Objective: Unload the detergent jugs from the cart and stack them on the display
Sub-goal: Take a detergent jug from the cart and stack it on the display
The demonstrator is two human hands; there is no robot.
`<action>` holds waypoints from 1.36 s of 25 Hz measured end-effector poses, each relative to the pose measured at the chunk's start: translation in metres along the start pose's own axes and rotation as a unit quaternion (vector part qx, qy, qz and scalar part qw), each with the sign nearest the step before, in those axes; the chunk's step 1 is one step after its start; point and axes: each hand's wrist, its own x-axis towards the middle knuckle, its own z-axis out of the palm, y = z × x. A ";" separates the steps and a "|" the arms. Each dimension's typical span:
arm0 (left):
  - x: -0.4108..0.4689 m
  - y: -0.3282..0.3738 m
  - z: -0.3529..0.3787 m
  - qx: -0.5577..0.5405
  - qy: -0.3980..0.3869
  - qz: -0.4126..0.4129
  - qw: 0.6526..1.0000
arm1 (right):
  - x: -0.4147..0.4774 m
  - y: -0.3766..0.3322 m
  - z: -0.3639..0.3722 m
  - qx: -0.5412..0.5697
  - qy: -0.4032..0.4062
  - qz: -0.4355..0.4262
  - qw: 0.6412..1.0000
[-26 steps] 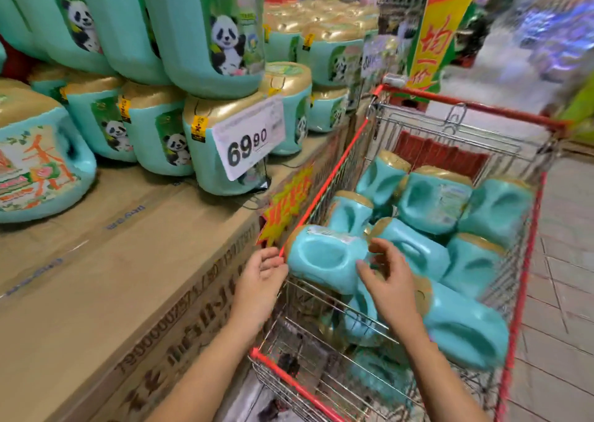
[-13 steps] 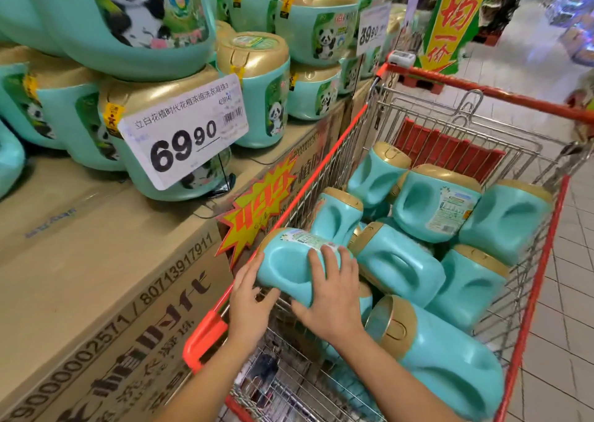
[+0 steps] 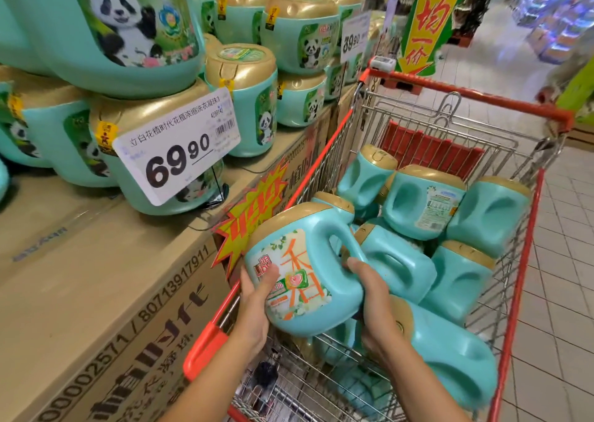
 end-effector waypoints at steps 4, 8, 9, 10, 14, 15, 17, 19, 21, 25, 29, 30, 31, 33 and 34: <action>-0.010 0.016 0.009 -0.026 -0.003 0.027 0.999 | -0.011 0.005 -0.004 -0.057 0.031 -0.066 0.996; -0.036 0.033 0.015 -0.013 0.022 0.057 0.998 | -0.025 -0.013 0.001 -0.108 0.017 -0.161 0.981; -0.043 0.039 0.017 -0.010 0.026 0.071 0.997 | -0.030 -0.019 0.003 -0.116 0.013 -0.176 0.977; -0.051 0.046 0.018 -0.005 0.031 0.085 0.996 | -0.035 -0.027 0.006 -0.110 0.007 -0.186 0.976; -0.079 0.081 0.012 -0.003 0.042 0.142 0.989 | -0.049 -0.053 0.033 -0.041 -0.034 -0.177 0.983; -0.086 0.090 0.005 -0.008 0.055 0.163 0.985 | -0.052 -0.057 0.045 -0.033 -0.057 -0.173 0.983; -0.101 0.107 -0.010 -0.024 0.084 0.205 0.975 | -0.060 -0.062 0.069 0.000 -0.118 -0.158 0.980; -0.120 0.120 -0.028 -0.043 0.119 0.239 0.963 | -0.070 -0.063 0.092 0.017 -0.180 -0.146 0.973; -0.146 0.131 -0.050 -0.049 0.169 0.273 0.946 | -0.088 -0.058 0.118 0.031 -0.247 -0.130 0.960; -0.214 0.140 -0.090 -0.064 0.261 0.342 0.900 | -0.143 -0.040 0.164 0.056 -0.368 -0.095 0.923; -0.290 0.144 -0.130 -0.083 0.353 0.381 0.851 | -0.217 -0.023 0.199 0.024 -0.443 -0.082 0.893; -0.314 0.144 -0.142 -0.083 0.370 0.391 0.839 | -0.241 -0.016 0.207 0.012 -0.458 -0.083 0.885; -0.337 0.143 -0.155 -0.078 0.381 0.401 0.829 | -0.263 -0.008 0.214 0.006 -0.472 -0.082 0.877; -0.387 0.145 -0.181 -0.067 0.390 0.420 0.817 | -0.312 0.011 0.227 0.006 -0.499 -0.074 0.864; -0.413 0.146 -0.193 -0.065 0.394 0.427 0.811 | -0.335 0.023 0.234 0.012 -0.516 -0.064 0.854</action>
